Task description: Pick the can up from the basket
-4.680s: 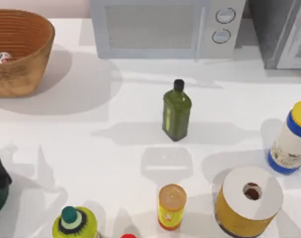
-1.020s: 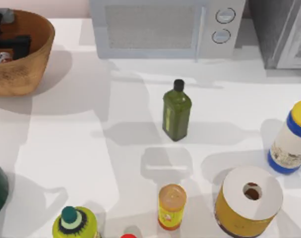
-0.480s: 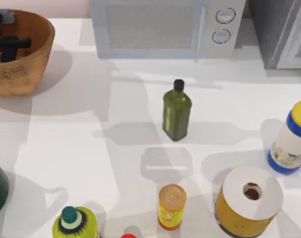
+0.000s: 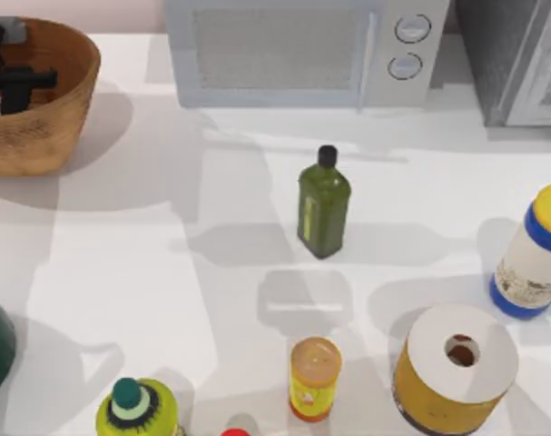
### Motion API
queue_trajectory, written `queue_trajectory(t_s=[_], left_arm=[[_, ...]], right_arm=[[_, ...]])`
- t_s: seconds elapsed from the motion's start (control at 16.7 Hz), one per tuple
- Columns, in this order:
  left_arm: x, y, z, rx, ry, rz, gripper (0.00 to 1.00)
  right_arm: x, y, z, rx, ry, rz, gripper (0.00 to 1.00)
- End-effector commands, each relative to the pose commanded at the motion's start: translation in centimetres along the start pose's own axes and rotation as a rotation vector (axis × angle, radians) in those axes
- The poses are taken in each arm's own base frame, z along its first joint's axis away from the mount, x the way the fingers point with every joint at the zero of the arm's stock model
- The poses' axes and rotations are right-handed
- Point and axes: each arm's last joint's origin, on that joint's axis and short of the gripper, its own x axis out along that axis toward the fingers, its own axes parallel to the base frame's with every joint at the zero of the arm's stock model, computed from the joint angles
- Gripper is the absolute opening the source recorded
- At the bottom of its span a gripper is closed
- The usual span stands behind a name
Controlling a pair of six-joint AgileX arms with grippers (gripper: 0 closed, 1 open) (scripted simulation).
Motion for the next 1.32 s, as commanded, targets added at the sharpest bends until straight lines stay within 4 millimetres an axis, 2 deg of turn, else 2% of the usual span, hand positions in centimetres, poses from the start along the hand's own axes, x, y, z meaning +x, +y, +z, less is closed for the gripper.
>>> queue_trajectory(t_s=[0.12,0.18,0.3,0.42,0.54,0.72,0.84,0.96,1.14,1.32], left_arm=[[0.0,0.0,0.0,0.0,0.0,0.0,0.0],[-2.1,-0.1,-0.5,-0.01,-0.017,0.007,0.0],[-2.3,-0.1,-0.5,-0.011,-0.022,0.008,0.0],[-3.5,-0.3,-0.9,-0.014,-0.046,0.013,0.0],[-5.6,-0.7,-1.7,-0.016,-0.091,0.02,0.0],[-9.9,-1.8,-4.0,-0.011,-0.197,0.034,0.0],[-13.2,-2.7,-6.4,-0.003,-0.293,0.042,0.0],[-16.5,-3.7,-9.6,0.006,-0.41,0.05,0.0],[-20.5,-5.1,-15.9,0.019,-0.614,0.06,0.0],[-22.4,-6.1,-23.0,0.03,-0.836,0.064,0.0]], right_arm=[[0.0,0.0,0.0,0.0,0.0,0.0,1.0],[0.0,0.0,0.0,0.0,0.0,0.0,1.0],[0.0,0.0,0.0,0.0,0.0,0.0,1.0],[0.0,0.0,0.0,0.0,0.0,0.0,1.0],[0.0,0.0,0.0,0.0,0.0,0.0,1.0],[0.0,0.0,0.0,0.0,0.0,0.0,1.0],[0.0,0.0,0.0,0.0,0.0,0.0,1.0],[0.0,0.0,0.0,0.0,0.0,0.0,1.0],[0.0,0.0,0.0,0.0,0.0,0.0,1.0],[0.0,0.0,0.0,0.0,0.0,0.0,1.0]])
